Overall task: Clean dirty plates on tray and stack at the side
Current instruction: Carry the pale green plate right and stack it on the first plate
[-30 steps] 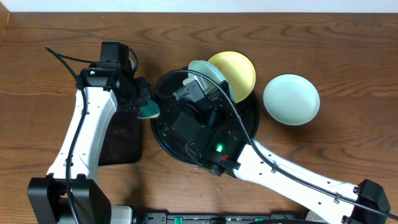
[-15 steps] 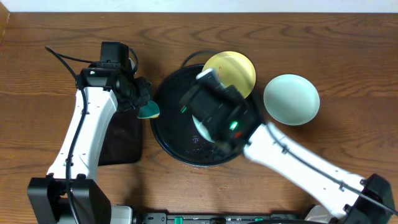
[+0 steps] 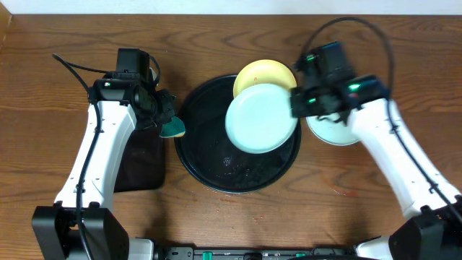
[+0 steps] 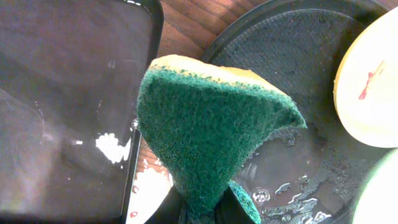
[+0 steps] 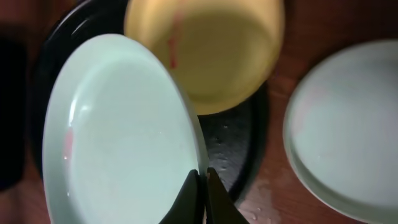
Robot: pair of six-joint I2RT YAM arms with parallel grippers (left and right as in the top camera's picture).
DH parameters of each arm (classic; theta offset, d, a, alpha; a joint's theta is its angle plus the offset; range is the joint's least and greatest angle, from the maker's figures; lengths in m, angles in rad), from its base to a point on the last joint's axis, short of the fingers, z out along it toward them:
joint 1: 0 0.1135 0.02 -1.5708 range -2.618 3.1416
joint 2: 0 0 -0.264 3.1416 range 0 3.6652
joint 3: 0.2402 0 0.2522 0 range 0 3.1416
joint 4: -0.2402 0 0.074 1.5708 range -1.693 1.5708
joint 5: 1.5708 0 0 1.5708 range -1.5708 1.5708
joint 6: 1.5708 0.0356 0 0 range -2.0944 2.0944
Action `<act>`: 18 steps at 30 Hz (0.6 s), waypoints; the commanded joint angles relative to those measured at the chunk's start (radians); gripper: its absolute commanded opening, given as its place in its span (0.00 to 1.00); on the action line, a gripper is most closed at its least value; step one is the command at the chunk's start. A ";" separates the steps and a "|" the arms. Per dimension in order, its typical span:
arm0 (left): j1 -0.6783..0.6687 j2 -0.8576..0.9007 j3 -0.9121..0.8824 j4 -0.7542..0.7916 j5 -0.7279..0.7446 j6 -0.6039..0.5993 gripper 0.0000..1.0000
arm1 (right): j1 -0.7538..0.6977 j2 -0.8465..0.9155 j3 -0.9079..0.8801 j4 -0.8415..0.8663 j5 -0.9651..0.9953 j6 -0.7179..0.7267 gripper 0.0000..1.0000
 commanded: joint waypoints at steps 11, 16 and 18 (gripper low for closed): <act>0.005 -0.002 0.017 -0.003 -0.013 0.023 0.07 | -0.473 -0.008 -0.007 -0.066 0.145 0.043 0.01; 0.005 -0.002 0.017 -0.002 -0.013 0.023 0.08 | -0.539 0.006 -0.044 -0.025 0.155 0.042 0.01; 0.005 -0.002 0.017 -0.002 -0.013 0.023 0.08 | -0.542 0.015 -0.072 0.002 0.155 0.042 0.01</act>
